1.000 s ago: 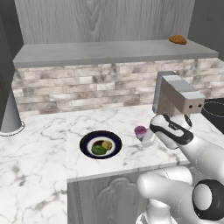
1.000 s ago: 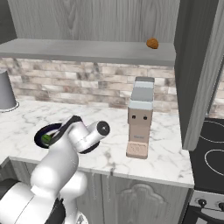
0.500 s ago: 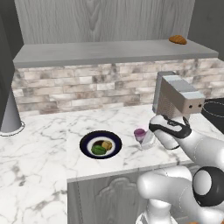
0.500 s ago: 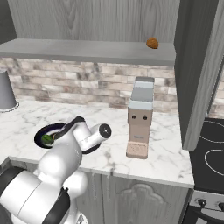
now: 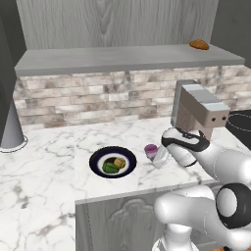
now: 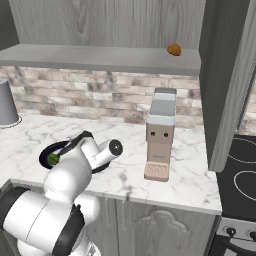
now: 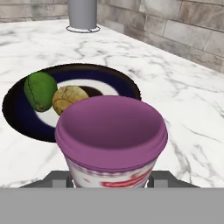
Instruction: Pick the avocado and bread from the counter and place them on the plate. Then pick the jam from the cabinet and place it next to the plate. Lastly close the cabinet door.
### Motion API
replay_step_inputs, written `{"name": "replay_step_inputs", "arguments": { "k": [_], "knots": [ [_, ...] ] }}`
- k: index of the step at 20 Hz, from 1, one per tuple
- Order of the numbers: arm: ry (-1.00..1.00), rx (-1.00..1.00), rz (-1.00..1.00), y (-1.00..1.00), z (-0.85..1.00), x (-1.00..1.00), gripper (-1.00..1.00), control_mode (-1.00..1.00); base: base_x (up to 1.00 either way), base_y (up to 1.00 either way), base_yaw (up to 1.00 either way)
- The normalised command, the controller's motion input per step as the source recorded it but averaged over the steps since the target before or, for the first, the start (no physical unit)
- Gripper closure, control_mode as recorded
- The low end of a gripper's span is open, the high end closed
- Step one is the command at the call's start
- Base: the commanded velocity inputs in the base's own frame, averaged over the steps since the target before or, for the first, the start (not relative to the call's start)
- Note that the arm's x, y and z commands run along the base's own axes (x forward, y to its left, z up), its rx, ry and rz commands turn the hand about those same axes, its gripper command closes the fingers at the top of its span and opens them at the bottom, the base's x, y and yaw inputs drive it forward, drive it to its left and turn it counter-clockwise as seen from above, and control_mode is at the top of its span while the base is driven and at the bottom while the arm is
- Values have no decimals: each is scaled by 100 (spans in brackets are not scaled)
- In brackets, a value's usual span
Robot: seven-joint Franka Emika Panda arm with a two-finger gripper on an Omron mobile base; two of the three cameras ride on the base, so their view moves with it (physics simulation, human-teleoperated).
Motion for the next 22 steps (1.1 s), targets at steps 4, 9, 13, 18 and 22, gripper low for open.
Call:
{"name": "replay_step_inputs", "arguments": {
  "k": [4,9,13,18,22],
  "knots": [
    [0,0,0,15,-29,3,100,-100,0,0,0],
    [0,0,0,7,-38,6,100,-100,0,0,0],
    [0,0,0,2,-32,0,100,-100,0,0,0],
    [-2,0,0,1,-32,1,100,-100,0,0,0],
    [-3,0,0,9,-33,3,100,-100,0,0,0]
  ]
}}
